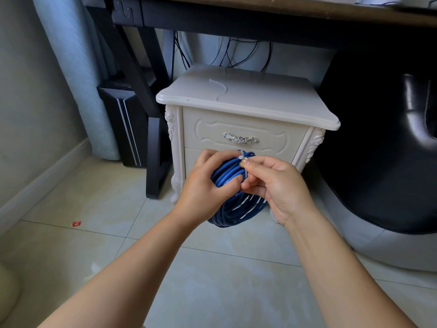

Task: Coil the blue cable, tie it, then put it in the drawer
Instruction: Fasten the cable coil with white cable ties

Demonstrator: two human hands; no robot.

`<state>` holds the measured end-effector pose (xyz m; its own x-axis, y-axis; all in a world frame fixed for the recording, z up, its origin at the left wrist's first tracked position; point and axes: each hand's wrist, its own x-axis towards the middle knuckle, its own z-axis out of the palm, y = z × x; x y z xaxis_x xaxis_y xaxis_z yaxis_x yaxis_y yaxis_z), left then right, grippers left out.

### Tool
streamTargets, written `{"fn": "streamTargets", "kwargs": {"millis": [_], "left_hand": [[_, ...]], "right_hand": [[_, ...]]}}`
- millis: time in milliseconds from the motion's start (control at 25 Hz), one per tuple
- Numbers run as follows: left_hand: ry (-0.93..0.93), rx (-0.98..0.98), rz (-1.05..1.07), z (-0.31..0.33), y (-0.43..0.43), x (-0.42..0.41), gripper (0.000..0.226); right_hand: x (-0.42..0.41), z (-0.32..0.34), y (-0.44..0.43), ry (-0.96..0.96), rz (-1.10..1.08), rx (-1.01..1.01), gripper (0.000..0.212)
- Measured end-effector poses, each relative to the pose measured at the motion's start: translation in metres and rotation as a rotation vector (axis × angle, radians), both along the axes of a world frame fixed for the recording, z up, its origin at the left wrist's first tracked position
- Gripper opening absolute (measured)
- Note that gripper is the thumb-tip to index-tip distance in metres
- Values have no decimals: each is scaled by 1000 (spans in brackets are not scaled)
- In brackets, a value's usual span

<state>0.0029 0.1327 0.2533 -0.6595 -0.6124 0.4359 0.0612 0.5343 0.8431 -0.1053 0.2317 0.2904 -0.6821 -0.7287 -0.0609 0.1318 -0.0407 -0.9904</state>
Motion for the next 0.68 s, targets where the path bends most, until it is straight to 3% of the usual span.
{"fn": "streamTargets", "kwargs": {"millis": [120, 360, 680], "left_hand": [[13, -2, 12, -1, 0, -1, 43], [46, 252, 26, -3, 1, -1, 49], [35, 225, 19, -2, 1, 0, 52]], "right_hand": [[0, -1, -1, 36, -27, 7, 7], [1, 5, 0, -6, 48, -29, 11], [1, 6, 1, 30, 28, 28, 12]]}}
